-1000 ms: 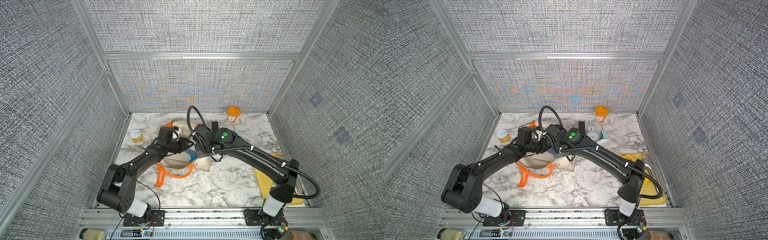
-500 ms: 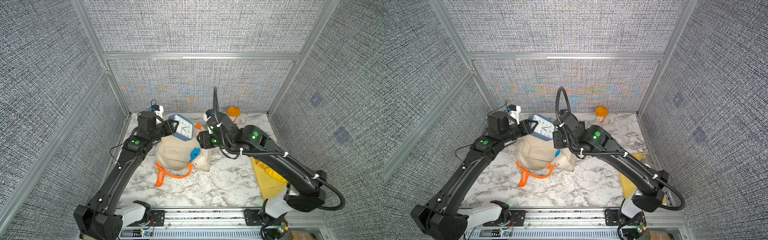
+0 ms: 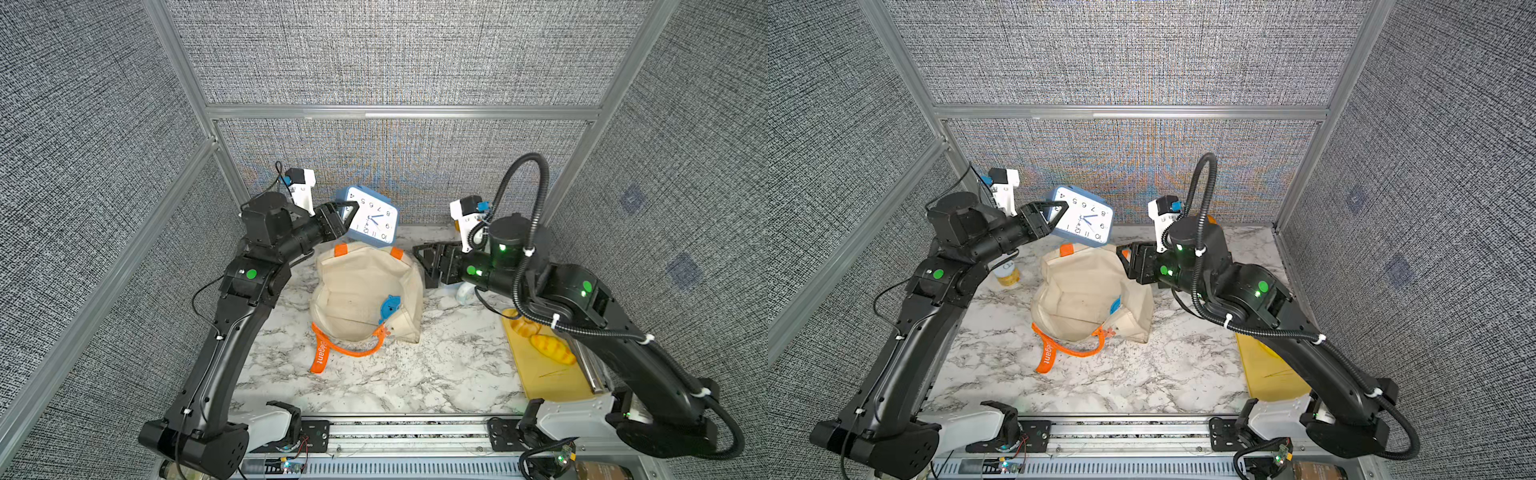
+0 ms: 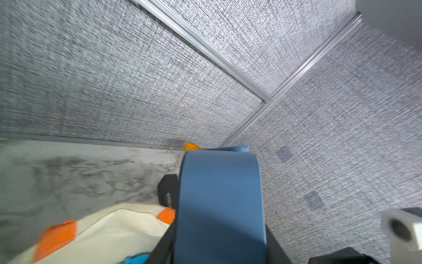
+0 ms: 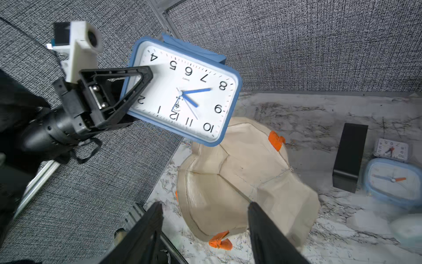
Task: Take the alarm clock out of the canvas bag
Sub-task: Pick up the alarm from the canvas bag.
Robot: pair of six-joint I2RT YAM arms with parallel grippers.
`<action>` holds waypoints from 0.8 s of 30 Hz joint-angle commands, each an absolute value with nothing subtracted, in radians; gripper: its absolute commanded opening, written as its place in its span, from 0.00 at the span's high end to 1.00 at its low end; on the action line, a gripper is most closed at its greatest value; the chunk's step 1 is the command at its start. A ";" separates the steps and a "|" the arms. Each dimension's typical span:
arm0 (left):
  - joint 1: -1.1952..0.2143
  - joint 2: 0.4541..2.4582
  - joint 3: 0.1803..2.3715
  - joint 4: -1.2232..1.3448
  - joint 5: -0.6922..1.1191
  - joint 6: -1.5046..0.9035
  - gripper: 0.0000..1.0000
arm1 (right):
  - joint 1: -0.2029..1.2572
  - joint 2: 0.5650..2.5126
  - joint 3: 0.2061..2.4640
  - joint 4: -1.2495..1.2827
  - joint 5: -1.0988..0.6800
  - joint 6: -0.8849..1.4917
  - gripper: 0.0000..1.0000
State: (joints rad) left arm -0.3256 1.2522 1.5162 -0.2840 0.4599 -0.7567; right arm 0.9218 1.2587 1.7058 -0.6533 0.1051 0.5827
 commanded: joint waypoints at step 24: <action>-0.467 1.309 1.355 0.162 0.319 -1.309 0.88 | 0.940 1.080 1.329 -0.062 0.072 0.776 0.20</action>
State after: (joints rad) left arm -0.4519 1.3117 1.3640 -0.0544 0.4183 -1.1690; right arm 0.9379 1.0992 1.3689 -0.2691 0.0303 0.5873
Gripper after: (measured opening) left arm 0.447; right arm 0.788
